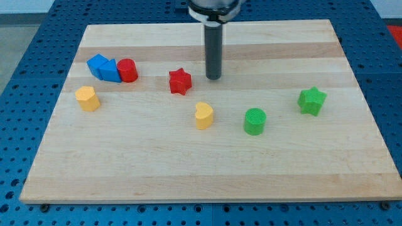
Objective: Move red star on the right to the red circle
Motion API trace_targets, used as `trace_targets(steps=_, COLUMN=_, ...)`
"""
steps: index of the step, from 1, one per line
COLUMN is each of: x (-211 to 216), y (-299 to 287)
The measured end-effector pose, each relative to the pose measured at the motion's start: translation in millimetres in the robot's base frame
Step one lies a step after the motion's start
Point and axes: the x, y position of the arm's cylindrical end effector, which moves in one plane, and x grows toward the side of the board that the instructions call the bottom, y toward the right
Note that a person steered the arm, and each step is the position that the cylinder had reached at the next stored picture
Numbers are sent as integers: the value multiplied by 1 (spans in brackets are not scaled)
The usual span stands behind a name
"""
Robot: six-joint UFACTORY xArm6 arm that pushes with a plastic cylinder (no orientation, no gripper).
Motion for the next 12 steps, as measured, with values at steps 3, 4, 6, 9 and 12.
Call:
trace_targets(steps=3, x=33, y=-90)
trace_targets(steps=4, x=29, y=-103)
trace_targets(steps=6, x=22, y=-77)
trace_targets(steps=9, x=10, y=-84)
trace_targets(steps=12, x=-11, y=-40)
